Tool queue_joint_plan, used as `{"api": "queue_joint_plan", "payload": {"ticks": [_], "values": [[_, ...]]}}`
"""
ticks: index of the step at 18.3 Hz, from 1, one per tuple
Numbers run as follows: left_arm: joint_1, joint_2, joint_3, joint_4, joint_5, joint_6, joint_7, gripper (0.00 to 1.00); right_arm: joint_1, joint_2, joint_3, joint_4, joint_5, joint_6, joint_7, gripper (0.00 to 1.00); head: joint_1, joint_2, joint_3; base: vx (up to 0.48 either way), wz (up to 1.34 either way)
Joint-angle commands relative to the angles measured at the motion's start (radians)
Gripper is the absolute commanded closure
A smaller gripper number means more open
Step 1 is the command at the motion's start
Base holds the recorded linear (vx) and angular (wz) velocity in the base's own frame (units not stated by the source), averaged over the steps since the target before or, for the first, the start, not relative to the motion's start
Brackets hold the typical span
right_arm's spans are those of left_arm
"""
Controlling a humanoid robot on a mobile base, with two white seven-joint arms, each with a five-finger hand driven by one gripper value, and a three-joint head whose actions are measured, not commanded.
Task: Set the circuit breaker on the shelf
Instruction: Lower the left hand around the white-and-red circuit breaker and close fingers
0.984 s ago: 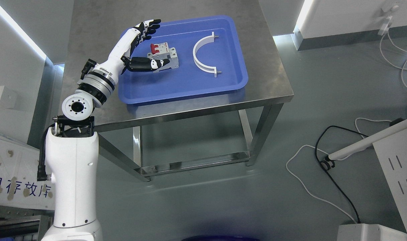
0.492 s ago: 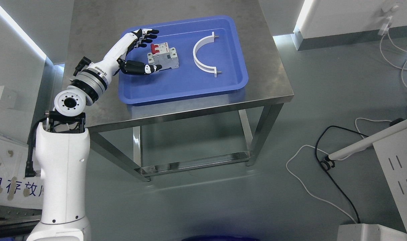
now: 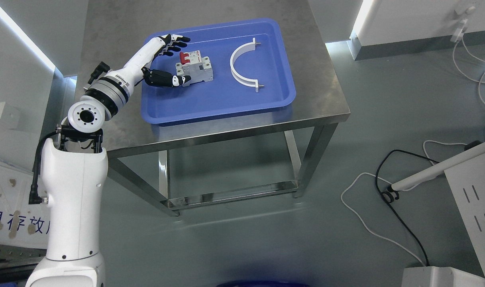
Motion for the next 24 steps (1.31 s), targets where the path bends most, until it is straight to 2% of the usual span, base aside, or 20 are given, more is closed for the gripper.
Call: {"api": "queue_joint_plan", "payload": {"ticks": [1, 11, 15, 20, 24], "values": [[-0.012, -0.006, -0.059, 0.022, -0.039, -0.009, -0.001, 0.34, 0.015, -0.017, 0.000, 0.000, 0.001, -0.037, 0.001, 0.00, 0.0000, 0.000, 0.000, 0.000, 0.00], [-0.012, -0.063, -0.062, 0.035, -0.064, -0.028, 0.001, 0.52, 0.015, -0.017, 0.000, 0.000, -0.001, -0.037, 0.001, 0.00, 0.0000, 0.000, 0.000, 0.000, 0.00], [-0.008, -0.066, -0.056, 0.045, -0.082, -0.101, 0.001, 0.62, 0.015, -0.017, 0.000, 0.000, 0.001, -0.037, 0.001, 0.00, 0.0000, 0.000, 0.000, 0.000, 0.00], [-0.003, -0.094, -0.030, 0.059, -0.082, -0.183, 0.004, 0.80, 0.015, -0.017, 0.000, 0.000, -0.001, -0.037, 0.001, 0.00, 0.0000, 0.000, 0.000, 0.000, 0.00], [-0.006, -0.144, 0.042, 0.072, -0.074, -0.213, 0.012, 0.85, 0.015, -0.017, 0.000, 0.000, -0.001, -0.037, 0.001, 0.00, 0.0000, 0.000, 0.000, 0.000, 0.00]]}}
